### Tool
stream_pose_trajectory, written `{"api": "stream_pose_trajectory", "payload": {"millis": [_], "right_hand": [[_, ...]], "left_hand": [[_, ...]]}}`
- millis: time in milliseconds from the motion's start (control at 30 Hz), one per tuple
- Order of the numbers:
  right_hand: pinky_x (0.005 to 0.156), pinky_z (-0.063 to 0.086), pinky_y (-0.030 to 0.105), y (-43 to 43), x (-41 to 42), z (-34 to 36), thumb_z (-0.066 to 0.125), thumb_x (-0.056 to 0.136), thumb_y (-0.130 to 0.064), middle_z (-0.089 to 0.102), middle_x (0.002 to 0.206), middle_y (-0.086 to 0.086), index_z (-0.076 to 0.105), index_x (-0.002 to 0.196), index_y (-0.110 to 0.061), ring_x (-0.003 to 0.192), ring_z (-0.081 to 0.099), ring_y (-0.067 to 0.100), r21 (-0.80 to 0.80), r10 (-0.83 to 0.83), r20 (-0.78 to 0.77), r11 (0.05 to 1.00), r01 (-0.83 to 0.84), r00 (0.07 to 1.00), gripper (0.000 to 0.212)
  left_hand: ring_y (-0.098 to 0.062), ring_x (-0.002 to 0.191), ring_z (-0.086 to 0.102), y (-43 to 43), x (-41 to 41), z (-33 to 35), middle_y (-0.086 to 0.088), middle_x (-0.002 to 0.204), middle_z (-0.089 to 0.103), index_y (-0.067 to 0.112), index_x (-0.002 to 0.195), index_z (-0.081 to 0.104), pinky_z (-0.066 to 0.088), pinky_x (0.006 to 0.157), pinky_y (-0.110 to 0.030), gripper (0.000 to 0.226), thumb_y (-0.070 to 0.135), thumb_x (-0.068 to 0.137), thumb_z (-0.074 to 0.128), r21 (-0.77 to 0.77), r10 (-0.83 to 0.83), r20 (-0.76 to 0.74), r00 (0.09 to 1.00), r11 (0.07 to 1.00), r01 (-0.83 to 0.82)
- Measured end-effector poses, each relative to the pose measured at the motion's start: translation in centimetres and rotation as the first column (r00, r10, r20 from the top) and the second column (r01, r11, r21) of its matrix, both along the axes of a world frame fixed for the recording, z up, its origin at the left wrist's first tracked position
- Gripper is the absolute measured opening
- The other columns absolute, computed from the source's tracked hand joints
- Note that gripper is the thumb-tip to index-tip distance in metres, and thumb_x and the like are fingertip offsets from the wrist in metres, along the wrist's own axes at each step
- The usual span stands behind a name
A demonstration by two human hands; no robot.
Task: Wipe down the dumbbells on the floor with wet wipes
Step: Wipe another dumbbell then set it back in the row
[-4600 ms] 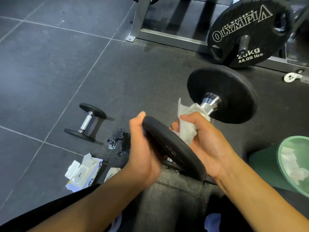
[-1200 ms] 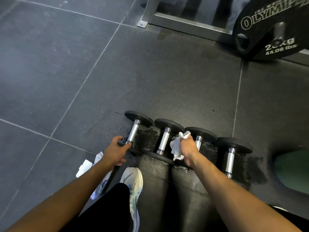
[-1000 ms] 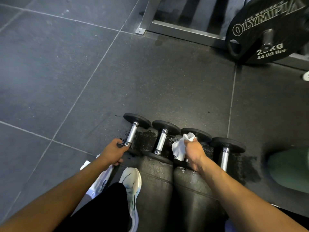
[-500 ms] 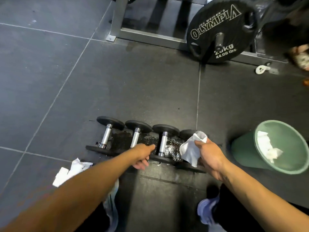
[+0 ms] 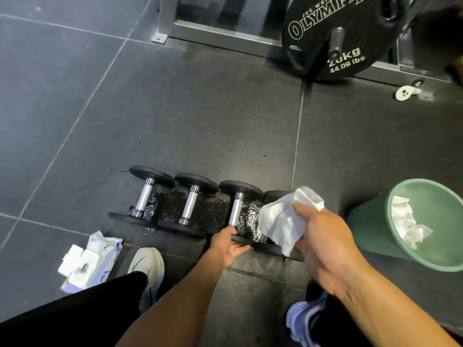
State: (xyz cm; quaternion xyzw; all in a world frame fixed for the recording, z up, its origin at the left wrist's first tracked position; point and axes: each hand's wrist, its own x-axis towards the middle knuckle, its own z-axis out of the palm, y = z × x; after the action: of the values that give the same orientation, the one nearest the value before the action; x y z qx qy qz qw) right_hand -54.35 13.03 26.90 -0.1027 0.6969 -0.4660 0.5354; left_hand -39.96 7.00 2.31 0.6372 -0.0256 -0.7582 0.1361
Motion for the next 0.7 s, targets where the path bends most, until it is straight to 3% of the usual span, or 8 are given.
{"api": "stream_pose_trajectory", "payload": {"millis": [133,267,367,433,533,600,633,700], "right_hand": [[0.081,0.047,0.041,-0.1,-0.6,1.6,0.041,0.101,-0.004,0.062,0.077,0.027,0.052,0.089,0.011,0.079,0.062,0.027,-0.045,-0.016,-0.049,0.999,0.013,0.999,0.022],[0.090,0.050,0.033,-0.8,-0.8,3.0,0.044,0.105,-0.014,0.076,0.099,0.000,0.065,0.111,-0.019,0.097,0.069,0.014,-0.057,0.043,-0.150,0.997,-0.052,0.988,0.022],[0.101,0.047,0.031,-1.4,-1.0,4.4,0.047,0.106,-0.026,0.069,0.123,-0.012,0.054,0.136,-0.034,0.113,0.063,0.004,-0.096,0.069,-0.269,0.990,-0.099,0.961,0.032],[0.104,0.043,0.035,-1.7,-1.3,5.5,0.047,0.105,-0.039,0.059,0.126,-0.016,0.045,0.142,-0.038,0.112,0.057,0.004,-0.129,0.109,-0.392,0.977,-0.172,0.913,0.037],[0.110,0.035,0.023,-1.5,-2.0,6.2,0.046,0.106,-0.038,0.050,0.141,-0.017,0.033,0.152,-0.042,0.127,0.047,0.002,-0.154,0.187,-0.583,0.930,-0.333,0.791,0.048],[0.106,0.023,0.004,-1.3,-2.0,6.5,0.047,0.108,-0.020,0.041,0.152,-0.020,0.031,0.154,-0.031,0.140,0.036,-0.004,-0.171,0.200,-0.745,0.865,-0.472,0.636,0.050],[0.107,0.018,0.001,-1.2,-1.8,6.6,0.047,0.107,-0.012,0.033,0.159,-0.019,0.026,0.158,-0.029,0.144,0.028,-0.008,-0.153,0.204,-0.822,0.821,-0.551,0.531,0.058],[0.118,0.018,0.015,-1.4,-1.6,5.9,0.044,0.107,-0.013,0.021,0.168,-0.005,0.018,0.162,-0.020,0.153,0.020,0.003,-0.079,0.202,-0.930,0.706,-0.704,0.307,0.062]], "left_hand": [[-0.049,0.090,0.065,-0.6,-0.4,0.0,-0.036,0.120,0.062,-0.006,0.118,0.055,0.053,0.085,-0.064,0.020,-0.003,0.099,0.051,-0.006,0.054,0.066,0.996,0.999,-0.053],[-0.055,0.100,0.062,-1.7,-1.1,1.6,-0.036,0.118,0.060,-0.003,0.114,0.053,0.051,0.084,-0.069,0.015,-0.004,0.099,0.049,0.003,0.018,0.093,0.996,1.000,-0.018],[-0.058,0.101,0.058,-2.1,-1.4,4.2,-0.037,0.118,0.057,-0.004,0.114,0.051,0.049,0.089,-0.073,0.014,-0.004,0.100,0.047,0.026,-0.006,0.056,0.998,1.000,0.005],[-0.058,0.099,0.057,-2.2,-1.3,6.6,-0.038,0.118,0.056,-0.004,0.111,0.050,0.049,0.092,-0.073,0.011,-0.004,0.100,0.047,0.012,-0.022,0.012,1.000,1.000,0.022],[-0.058,0.107,0.058,-2.2,-1.4,11.5,-0.036,0.122,0.055,-0.004,0.106,0.050,0.050,0.092,-0.071,0.006,-0.002,0.101,0.047,-0.019,-0.095,-0.032,0.995,0.995,0.095],[-0.055,0.107,0.061,-2.1,-0.9,15.0,-0.031,0.118,0.056,-0.004,0.104,0.052,0.056,0.084,-0.068,0.006,-0.002,0.101,0.049,-0.063,-0.131,-0.049,0.990,0.990,0.128],[-0.051,0.101,0.064,-2.1,-0.5,16.7,-0.028,0.115,0.056,-0.004,0.105,0.053,0.059,0.076,-0.067,0.007,-0.001,0.100,0.049,-0.093,-0.164,-0.048,0.985,0.983,0.160],[-0.044,0.084,0.065,-1.9,0.1,19.9,-0.023,0.103,0.055,-0.002,0.101,0.055,0.058,0.071,-0.067,0.006,-0.001,0.099,0.049,-0.152,-0.233,-0.036,0.972,0.962,0.225]]}}
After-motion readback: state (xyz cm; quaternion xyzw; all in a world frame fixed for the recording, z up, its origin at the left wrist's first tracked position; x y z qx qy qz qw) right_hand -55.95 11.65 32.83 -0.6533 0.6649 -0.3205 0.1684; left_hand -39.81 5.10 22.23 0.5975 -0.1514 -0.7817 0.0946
